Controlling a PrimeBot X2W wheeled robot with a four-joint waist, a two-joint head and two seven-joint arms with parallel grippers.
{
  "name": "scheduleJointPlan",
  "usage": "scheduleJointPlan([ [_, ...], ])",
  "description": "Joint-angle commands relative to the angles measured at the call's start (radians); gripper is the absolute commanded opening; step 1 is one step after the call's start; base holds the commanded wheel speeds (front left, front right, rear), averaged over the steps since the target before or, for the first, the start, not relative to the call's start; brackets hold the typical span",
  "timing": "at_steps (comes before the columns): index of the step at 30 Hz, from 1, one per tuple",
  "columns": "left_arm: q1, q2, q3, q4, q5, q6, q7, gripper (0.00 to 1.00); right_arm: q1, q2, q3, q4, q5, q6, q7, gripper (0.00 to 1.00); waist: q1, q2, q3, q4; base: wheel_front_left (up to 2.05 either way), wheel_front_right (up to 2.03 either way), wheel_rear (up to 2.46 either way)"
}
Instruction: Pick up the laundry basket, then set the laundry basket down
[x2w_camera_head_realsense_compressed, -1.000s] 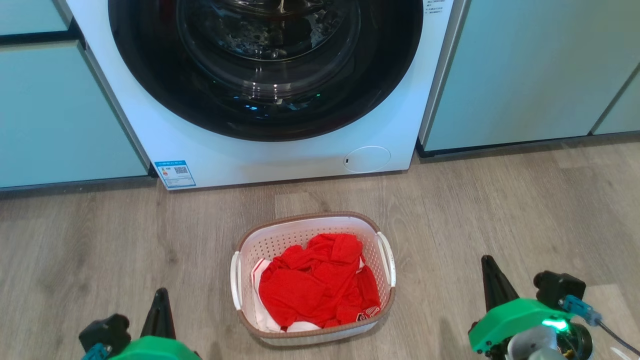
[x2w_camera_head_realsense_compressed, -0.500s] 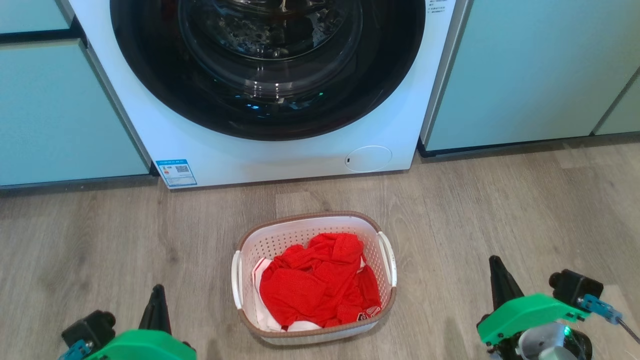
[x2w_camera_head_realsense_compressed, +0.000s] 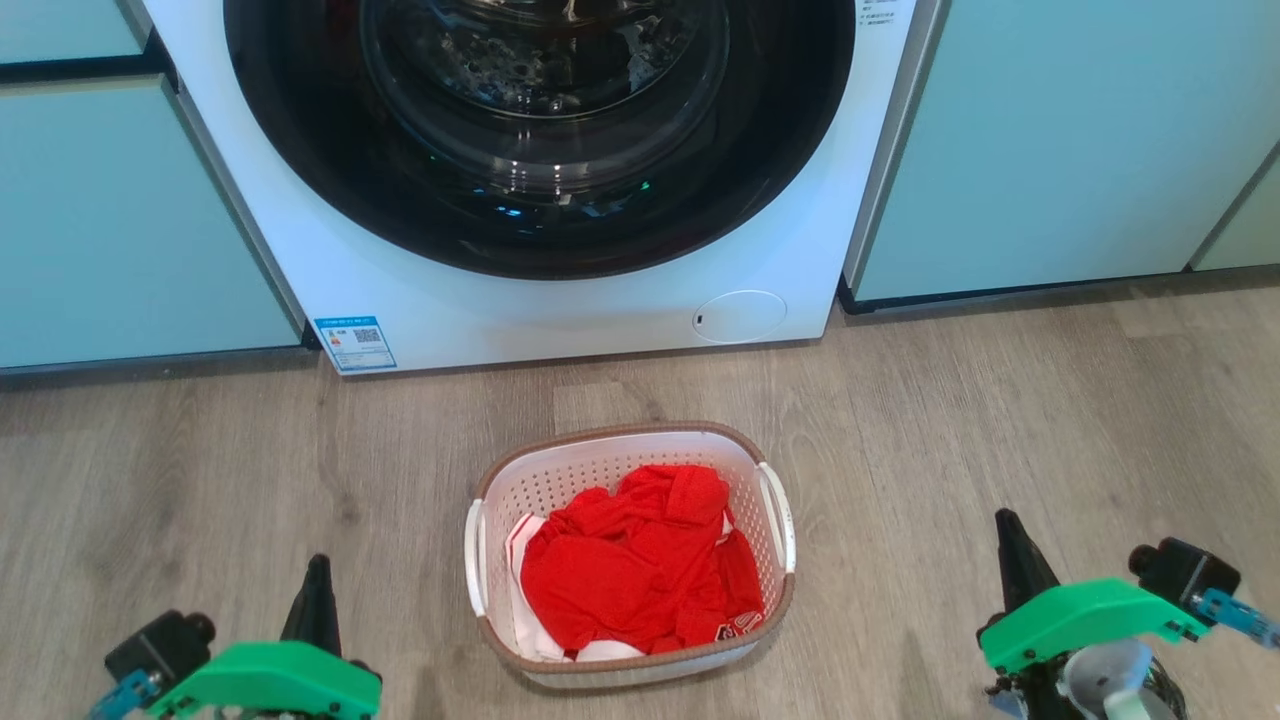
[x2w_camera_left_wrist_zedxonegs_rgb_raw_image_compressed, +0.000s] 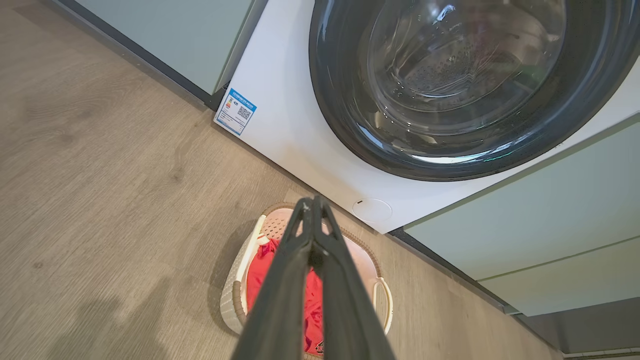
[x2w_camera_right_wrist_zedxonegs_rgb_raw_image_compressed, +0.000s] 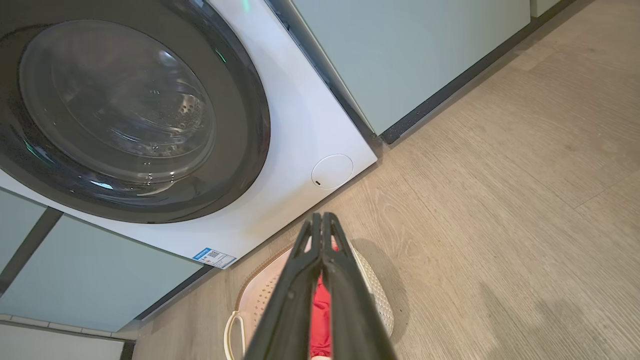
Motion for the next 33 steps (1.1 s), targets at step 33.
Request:
scheduleJointPlan([
  [33, -0.124, 0.013, 0.077, -0.014, -0.381, -0.074, 0.093, 0.00, -0.077, -0.018, -0.060, -0.055, 0.379, -0.001, 0.096, 0.00, 0.0000, 0.0000, 0.005, 0.009, 0.00, 0.00, 0.00],
])
